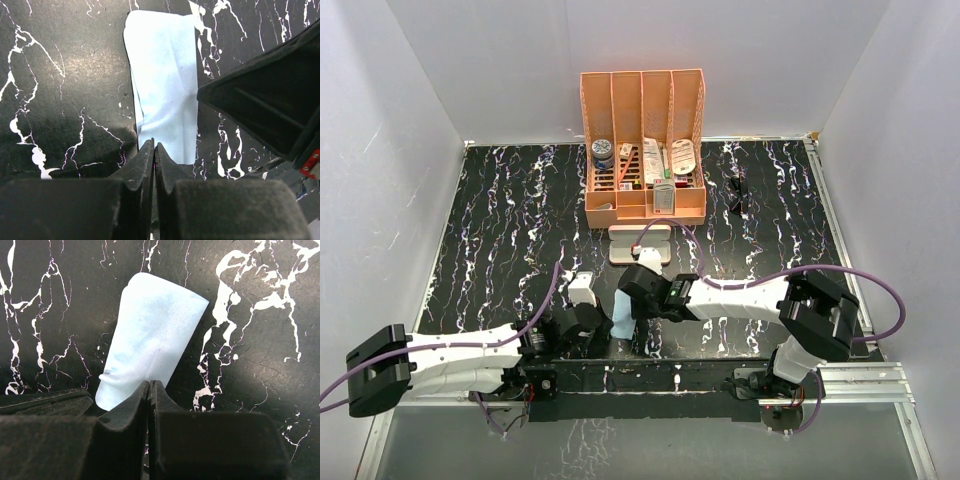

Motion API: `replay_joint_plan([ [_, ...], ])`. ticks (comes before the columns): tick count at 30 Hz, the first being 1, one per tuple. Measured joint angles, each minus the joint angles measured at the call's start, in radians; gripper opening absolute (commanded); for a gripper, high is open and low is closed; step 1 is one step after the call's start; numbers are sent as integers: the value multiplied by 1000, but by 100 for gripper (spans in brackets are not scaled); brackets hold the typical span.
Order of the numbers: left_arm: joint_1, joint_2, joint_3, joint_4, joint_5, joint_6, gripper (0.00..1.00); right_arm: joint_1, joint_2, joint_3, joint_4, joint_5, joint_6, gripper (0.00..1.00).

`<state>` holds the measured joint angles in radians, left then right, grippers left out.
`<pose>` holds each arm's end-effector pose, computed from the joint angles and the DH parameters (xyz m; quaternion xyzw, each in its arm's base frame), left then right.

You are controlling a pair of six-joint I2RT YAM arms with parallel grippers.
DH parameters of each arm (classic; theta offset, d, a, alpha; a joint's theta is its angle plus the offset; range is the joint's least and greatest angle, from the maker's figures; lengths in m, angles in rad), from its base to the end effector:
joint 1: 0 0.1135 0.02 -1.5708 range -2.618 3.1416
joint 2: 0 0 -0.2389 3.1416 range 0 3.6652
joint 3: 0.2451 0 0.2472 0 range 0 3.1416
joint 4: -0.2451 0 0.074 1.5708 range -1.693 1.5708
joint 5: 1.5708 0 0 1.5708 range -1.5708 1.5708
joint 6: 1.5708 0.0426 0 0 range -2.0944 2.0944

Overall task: Organize the sunglasses
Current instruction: Fold the glasses cleaning cloth at the center of the board, then adjust the glasses cleaning cloth at the center of the board.

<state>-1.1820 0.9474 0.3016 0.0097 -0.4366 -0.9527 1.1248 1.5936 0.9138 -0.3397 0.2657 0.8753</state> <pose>0.0920 -0.1771 0.1441 0.0028 0.8770 -0.2920 0.3816 0.1438 0.2748 0.1502 -0.0829 0.9508 0.1582 0.2530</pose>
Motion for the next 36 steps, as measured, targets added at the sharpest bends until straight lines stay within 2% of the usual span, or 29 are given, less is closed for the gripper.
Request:
replay_joint_plan([
  [15,-7,57,-52,117,16,0,0,-15,0,0,0,-4,-36,0],
  [36,-12,126,-53,171,13,-10,0,-27,24,22,11,-16,-63,0],
])
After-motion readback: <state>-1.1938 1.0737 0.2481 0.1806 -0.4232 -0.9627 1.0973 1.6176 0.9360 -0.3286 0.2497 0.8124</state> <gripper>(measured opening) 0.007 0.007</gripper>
